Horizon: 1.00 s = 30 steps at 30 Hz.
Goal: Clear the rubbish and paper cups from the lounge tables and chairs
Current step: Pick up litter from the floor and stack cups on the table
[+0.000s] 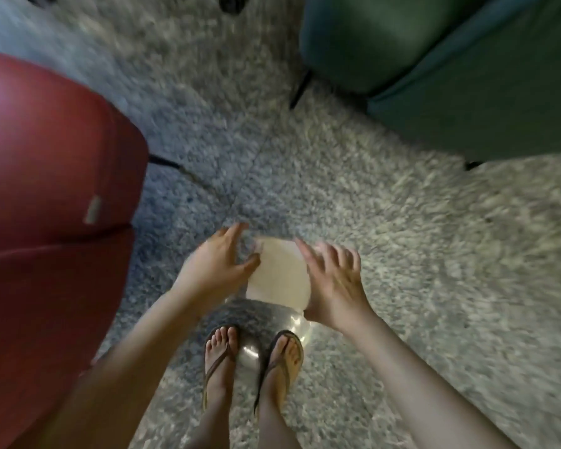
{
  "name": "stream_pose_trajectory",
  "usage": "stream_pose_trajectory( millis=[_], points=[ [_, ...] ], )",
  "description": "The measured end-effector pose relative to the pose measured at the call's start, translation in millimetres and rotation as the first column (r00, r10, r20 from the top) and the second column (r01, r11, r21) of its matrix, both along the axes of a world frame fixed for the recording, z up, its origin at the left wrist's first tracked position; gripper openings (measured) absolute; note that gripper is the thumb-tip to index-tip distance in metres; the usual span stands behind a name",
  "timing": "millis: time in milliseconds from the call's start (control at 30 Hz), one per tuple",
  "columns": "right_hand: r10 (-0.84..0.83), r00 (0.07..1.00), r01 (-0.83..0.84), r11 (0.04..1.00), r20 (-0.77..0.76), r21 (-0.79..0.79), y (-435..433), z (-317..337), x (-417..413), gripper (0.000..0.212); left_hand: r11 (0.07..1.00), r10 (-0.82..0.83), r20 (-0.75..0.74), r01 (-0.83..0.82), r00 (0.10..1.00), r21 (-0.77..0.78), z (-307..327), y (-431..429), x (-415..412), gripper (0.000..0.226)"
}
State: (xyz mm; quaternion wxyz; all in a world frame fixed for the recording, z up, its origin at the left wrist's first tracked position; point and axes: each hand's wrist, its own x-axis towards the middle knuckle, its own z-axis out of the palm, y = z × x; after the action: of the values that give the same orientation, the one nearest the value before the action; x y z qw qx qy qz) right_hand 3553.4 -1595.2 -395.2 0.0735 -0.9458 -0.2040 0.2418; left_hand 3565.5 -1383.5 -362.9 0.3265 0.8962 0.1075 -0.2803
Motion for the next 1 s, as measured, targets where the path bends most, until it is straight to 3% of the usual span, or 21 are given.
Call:
stream_pose_trajectory(
  millis=[100,233,467,733,1000],
  points=[
    [-0.122,0.982,0.120,0.992,0.141,0.026,-9,106,44,0.119,1.000,-0.025,0.151,0.022,0.988,0.021,116,1,39,0.060],
    [-0.157,0.934,0.147,0.988,0.322,0.057,-4,236,110,0.131,0.998,0.016,0.346,-0.037,0.938,0.055,254,10,85,0.055],
    [-0.154,0.899,0.093,0.982,0.410,0.165,40,405,176,0.124,0.983,0.107,0.507,-0.167,0.855,0.075,420,58,112,0.050],
    [-0.112,0.879,-0.009,0.968,0.464,0.252,112,511,244,0.123,0.954,0.152,0.622,-0.280,0.768,0.112,520,134,144,0.049],
    [-0.012,0.894,-0.095,0.972,0.448,0.215,211,523,353,0.124,0.892,0.319,0.651,-0.450,0.689,0.039,533,228,230,0.046]
  ],
)
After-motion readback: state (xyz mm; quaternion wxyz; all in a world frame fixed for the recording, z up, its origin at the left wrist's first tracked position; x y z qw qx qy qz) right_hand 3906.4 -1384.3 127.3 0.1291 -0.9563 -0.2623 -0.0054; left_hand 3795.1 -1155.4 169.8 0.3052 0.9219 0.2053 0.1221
